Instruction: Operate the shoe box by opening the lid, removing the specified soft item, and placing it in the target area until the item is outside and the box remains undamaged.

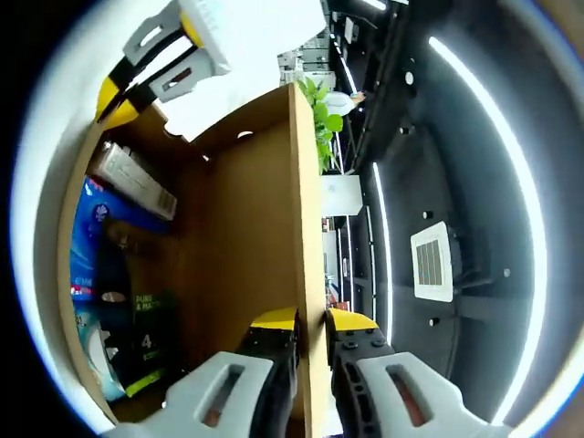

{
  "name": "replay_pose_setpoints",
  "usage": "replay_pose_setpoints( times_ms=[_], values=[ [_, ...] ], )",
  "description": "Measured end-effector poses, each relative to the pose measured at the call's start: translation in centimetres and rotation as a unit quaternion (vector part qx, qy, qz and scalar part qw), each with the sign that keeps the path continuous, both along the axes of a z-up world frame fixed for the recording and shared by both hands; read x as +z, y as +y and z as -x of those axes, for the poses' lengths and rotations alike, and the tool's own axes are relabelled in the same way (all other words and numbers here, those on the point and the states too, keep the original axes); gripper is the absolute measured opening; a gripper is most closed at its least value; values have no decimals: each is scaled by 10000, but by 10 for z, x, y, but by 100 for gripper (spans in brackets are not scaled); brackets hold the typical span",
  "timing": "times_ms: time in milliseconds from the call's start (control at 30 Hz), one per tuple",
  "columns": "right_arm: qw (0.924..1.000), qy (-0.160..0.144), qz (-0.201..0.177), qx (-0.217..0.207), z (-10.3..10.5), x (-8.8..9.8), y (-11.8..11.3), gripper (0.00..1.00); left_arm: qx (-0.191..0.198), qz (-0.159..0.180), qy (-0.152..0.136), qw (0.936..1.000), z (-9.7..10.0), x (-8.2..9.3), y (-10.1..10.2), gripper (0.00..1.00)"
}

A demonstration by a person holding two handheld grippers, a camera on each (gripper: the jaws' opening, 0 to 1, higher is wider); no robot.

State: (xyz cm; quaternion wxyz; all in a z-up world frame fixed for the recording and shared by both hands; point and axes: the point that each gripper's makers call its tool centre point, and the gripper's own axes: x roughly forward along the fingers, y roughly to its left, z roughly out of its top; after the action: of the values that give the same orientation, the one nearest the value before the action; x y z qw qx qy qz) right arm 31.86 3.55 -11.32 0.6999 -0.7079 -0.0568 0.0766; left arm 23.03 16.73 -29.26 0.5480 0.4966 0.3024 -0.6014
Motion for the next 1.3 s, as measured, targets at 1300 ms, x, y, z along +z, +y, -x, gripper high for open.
replay_pose_setpoints(
  times_ms=[1300],
  values=[
    [9853, 1690, -39, 238, -57, 14, -2, 8, 121, -4, 39, 9999, -4, 0, -2, 4]
  ],
)
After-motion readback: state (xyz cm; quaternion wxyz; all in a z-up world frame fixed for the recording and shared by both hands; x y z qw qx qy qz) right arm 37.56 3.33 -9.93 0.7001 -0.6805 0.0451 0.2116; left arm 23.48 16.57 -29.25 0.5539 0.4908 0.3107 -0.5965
